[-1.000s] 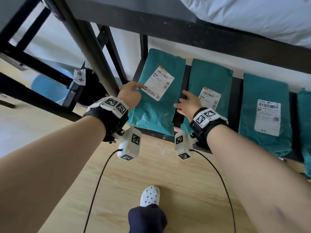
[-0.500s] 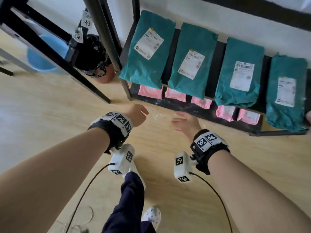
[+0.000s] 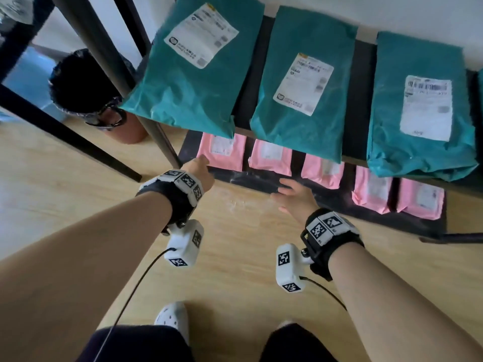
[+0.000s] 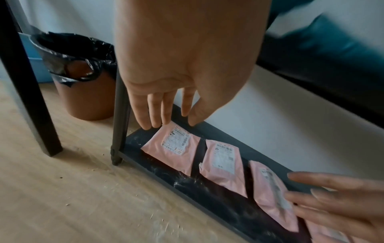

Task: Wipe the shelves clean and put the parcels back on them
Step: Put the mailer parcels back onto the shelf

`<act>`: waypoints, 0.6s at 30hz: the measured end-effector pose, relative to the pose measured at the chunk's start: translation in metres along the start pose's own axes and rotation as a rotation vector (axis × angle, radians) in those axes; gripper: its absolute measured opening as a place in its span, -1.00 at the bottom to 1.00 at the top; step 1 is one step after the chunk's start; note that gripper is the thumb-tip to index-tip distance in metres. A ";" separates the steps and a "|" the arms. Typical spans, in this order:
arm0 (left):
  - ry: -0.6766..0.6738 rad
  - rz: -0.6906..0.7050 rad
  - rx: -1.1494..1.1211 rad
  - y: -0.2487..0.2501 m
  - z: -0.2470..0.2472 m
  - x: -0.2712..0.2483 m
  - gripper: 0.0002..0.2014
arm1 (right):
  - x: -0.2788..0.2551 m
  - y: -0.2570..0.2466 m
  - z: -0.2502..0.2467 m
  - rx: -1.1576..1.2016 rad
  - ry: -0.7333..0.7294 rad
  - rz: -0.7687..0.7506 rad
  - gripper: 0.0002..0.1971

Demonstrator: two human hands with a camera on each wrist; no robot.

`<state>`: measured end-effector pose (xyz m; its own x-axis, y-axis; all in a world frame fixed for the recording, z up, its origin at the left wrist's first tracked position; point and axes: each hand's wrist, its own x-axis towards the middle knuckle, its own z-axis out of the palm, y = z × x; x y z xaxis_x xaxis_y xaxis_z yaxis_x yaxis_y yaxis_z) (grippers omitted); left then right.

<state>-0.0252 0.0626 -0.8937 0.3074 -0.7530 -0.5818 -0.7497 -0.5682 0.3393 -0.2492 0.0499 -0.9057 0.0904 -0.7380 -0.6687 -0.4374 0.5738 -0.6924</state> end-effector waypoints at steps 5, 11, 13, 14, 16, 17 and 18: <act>0.101 -0.038 -0.027 -0.014 0.049 0.090 -0.55 | 0.091 0.025 -0.001 -0.169 0.084 -0.142 -0.45; 0.152 -0.027 -0.057 -0.032 0.084 0.171 -0.47 | 0.175 0.042 -0.004 -0.310 0.199 -0.230 -0.45; 0.168 -0.037 -0.042 -0.035 0.090 0.190 -0.47 | 0.201 0.050 -0.004 -0.335 0.247 -0.224 -0.43; 0.177 -0.046 -0.029 -0.036 0.091 0.199 -0.47 | 0.213 0.053 -0.004 -0.327 0.270 -0.217 -0.39; 0.193 -0.053 -0.008 -0.036 0.093 0.213 -0.49 | 0.235 0.056 -0.005 -0.301 0.303 -0.181 -0.28; 0.203 -0.058 -0.004 -0.037 0.093 0.219 -0.50 | 0.244 0.056 -0.005 -0.283 0.321 -0.155 -0.24; 0.212 -0.067 -0.014 -0.038 0.092 0.225 -0.51 | 0.251 0.054 -0.005 -0.259 0.342 -0.136 -0.21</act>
<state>0.0184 -0.0546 -1.1059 0.4732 -0.7657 -0.4357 -0.7161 -0.6224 0.3161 -0.2544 -0.1057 -1.1096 -0.1193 -0.9003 -0.4186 -0.6553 0.3882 -0.6480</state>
